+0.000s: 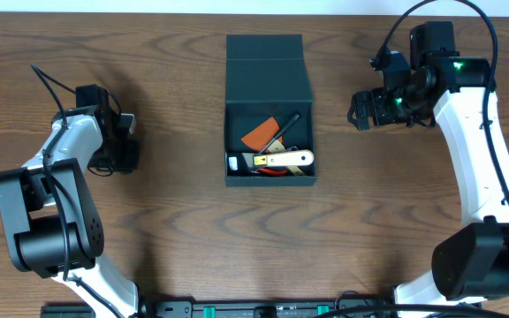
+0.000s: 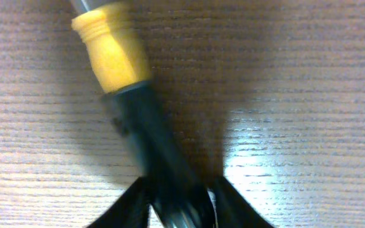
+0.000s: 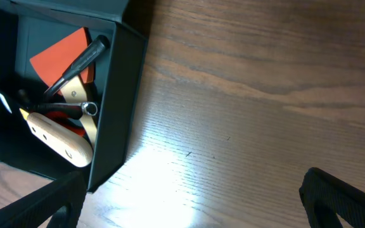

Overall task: Pack container
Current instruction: 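Lower the left gripper and grasp the screwdriver handle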

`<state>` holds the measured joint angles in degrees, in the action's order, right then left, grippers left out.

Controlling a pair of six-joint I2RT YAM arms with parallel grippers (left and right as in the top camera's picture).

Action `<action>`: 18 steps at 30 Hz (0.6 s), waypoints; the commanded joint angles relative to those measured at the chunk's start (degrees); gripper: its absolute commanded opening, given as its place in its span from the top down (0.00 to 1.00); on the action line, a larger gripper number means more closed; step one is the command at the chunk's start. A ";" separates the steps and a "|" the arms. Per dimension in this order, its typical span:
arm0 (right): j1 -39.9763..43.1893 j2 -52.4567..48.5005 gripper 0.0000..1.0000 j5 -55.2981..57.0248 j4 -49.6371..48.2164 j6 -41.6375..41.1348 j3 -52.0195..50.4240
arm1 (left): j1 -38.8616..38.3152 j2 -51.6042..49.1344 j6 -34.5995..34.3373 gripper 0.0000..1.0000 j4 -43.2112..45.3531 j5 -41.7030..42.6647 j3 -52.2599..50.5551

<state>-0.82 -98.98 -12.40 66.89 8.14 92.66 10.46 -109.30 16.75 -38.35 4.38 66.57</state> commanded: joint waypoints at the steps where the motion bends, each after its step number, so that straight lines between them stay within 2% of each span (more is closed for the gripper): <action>1: 0.42 -0.35 0.01 -0.02 0.20 0.70 0.07 | 0.07 -2.03 -1.25 0.81 -0.52 1.05 -0.24; 3: 0.42 -0.35 0.01 -0.02 0.20 0.68 0.07 | 0.07 -2.03 -1.70 0.90 -0.50 1.07 -0.24; 6: 0.42 -0.35 0.01 -0.02 0.20 0.68 0.07 | 0.07 -2.03 -1.70 0.95 -0.50 1.22 -0.24; 18: 0.42 -0.35 0.01 -0.04 0.22 0.68 0.07 | 0.07 -1.31 -2.75 0.94 -0.59 1.22 -0.22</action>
<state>-0.82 -98.98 -12.40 66.89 8.14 92.66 10.44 -109.30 15.51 -38.50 4.60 66.74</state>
